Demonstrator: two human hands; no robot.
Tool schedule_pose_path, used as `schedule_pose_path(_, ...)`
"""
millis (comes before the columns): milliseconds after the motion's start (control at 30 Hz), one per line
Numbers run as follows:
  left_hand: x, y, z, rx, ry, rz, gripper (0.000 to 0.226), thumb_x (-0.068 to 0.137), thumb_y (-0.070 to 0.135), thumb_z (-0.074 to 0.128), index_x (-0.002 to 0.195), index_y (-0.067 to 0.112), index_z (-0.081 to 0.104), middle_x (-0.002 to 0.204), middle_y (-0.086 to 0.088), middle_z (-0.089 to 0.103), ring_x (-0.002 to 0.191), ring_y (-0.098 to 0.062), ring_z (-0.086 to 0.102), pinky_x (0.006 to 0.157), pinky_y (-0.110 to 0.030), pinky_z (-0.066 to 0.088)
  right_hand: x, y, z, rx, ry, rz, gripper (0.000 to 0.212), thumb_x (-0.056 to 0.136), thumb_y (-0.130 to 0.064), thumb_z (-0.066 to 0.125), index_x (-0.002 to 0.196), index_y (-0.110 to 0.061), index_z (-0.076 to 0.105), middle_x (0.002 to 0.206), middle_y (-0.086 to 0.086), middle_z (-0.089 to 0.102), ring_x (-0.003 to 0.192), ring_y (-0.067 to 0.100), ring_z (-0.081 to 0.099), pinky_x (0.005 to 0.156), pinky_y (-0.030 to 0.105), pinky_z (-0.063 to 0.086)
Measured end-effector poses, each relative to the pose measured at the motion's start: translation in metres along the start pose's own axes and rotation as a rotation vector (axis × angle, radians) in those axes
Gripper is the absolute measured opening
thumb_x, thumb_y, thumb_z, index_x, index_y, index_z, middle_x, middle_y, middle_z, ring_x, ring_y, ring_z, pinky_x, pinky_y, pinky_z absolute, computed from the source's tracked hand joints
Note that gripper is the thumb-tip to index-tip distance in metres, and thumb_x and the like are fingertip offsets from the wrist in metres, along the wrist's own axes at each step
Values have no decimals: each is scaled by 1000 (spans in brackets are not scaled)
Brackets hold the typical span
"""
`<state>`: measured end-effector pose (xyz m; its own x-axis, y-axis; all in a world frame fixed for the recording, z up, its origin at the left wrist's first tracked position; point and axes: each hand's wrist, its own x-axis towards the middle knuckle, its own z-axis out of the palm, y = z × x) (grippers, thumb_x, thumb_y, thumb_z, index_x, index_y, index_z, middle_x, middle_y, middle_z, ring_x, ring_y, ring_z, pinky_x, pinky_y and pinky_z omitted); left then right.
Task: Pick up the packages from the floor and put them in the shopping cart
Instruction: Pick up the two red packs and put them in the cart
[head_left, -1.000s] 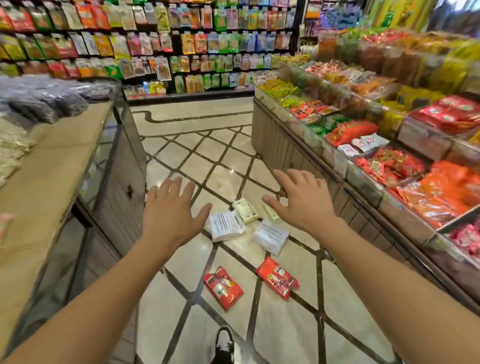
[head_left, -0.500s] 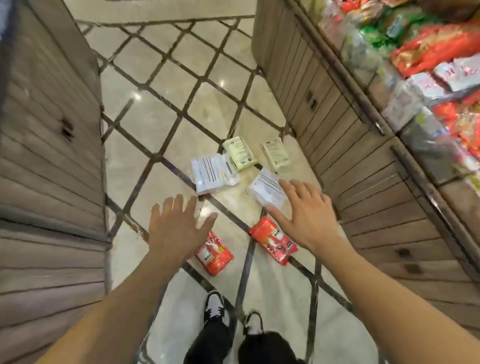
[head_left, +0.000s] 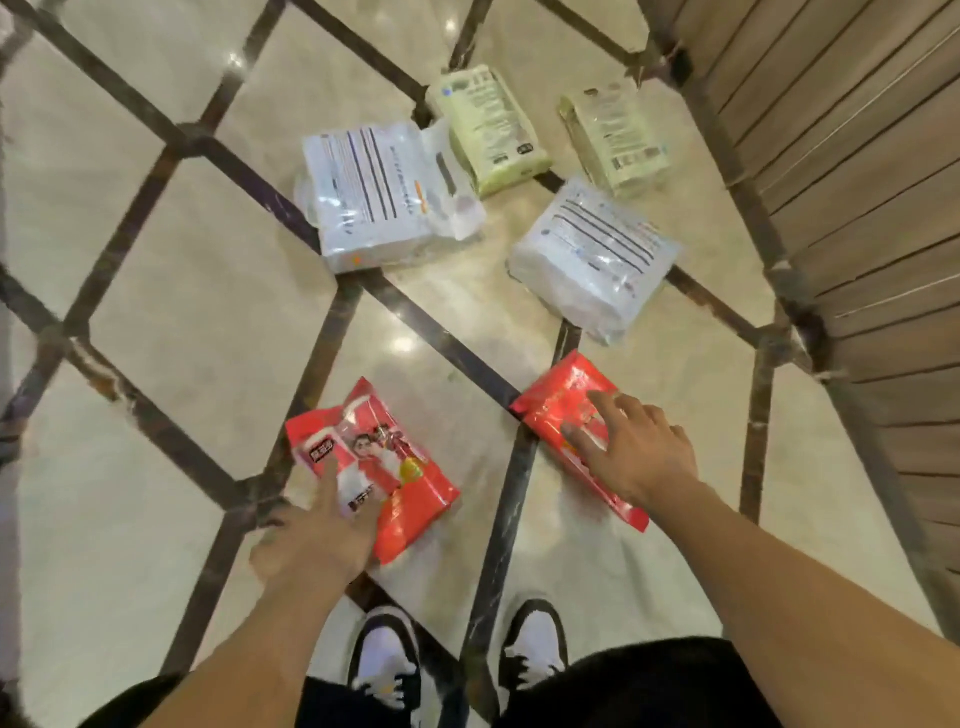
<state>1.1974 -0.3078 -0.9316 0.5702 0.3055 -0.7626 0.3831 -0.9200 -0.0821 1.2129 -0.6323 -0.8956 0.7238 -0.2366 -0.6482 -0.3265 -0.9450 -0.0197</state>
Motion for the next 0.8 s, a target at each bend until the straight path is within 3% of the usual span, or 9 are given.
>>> schedule_pose_path(167, 78, 28, 50, -392, 23, -203, 123, 80, 90, 46, 151, 39, -40, 167, -32, 16, 147, -53, 32, 115, -61, 33, 91, 33, 45, 11, -48, 71, 84, 104, -53, 54, 167, -46, -1, 176, 10, 9, 156, 44, 22, 121, 59, 33)
schedule_pose_path(267, 106, 40, 56, -518, 46, -229, 140, 75, 85, 62, 153, 30, -40, 166, -32, 20, 143, -53, 38, 113, -58, 35, 127, 53, 56, -20, -109, 166, 108, 94, -63, 66, 166, -42, -13, 174, 14, 10, 154, 46, 27, 118, 60, 34)
schedule_pose_path(367, 123, 50, 54, -507, 77, -144, 139, 73, 80, 70, 160, 31, -28, 165, -29, 19, 143, -52, 37, 111, -58, 36, 150, 71, 64, 31, -249, 178, 125, 85, -67, 76, 167, -31, -12, 165, 18, 35, 145, 43, 44, 117, 54, 40)
schedule_pose_path(467, 133, 68, 51, -448, 158, 46, 132, 72, 76, 75, 162, 40, -14, 159, -28, 25, 136, -53, 42, 107, -59, 39, 164, 71, 65, 76, -303, 123, 119, 88, -55, 80, 167, -21, -2, 154, 21, 50, 136, 40, 55, 113, 47, 44)
schedule_pose_path(533, 137, 80, 56, -469, 167, 198, 129, 69, 72, 80, 162, 45, -5, 154, -21, 36, 132, -49, 49, 105, -57, 44, 169, 65, 68, 65, -282, 94, 117, 86, -55, 82, 167, -20, 4, 150, 22, 49, 133, 41, 56, 111, 47, 45)
schedule_pose_path(600, 138, 87, 63, -663, 132, 286, 134, 60, 64, 91, 160, 47, 3, 149, -8, 48, 127, -38, 59, 102, -55, 51, 170, 58, 72, 102, -300, 94, 115, 84, -59, 81, 164, -20, 9, 148, 23, 43, 134, 43, 53, 112, 49, 44)
schedule_pose_path(667, 142, 88, 72, -789, 60, 220, 136, 50, 54, 99, 157, 25, 21, 136, -1, 58, 117, -29, 65, 89, -45, 58, 174, 52, 77, 140, -319, 103, 115, 81, -65, 81, 162, -16, 16, 148, 21, 41, 138, 41, 49, 114, 49, 43)
schedule_pose_path(733, 148, 89, 76, -768, 2, 151, 117, 38, 63, 98, 131, 9, 53, 117, -3, 70, 98, -24, 71, 70, -32, 57, 178, 47, 80, 166, -332, 112, 117, 76, -74, 78, 160, -12, 24, 148, 18, 44, 139, 38, 47, 115, 49, 44)
schedule_pose_path(800, 150, 91, 75, -771, -67, 133, 82, 49, 55, 98, 115, 15, 68, 108, -5, 76, 84, -17, 71, 64, -26, 52, 181, 41, 79, 216, -329, 108, 116, 74, -76, 78, 156, -11, 29, 147, 18, 48, 136, 38, 51, 111, 49, 48)
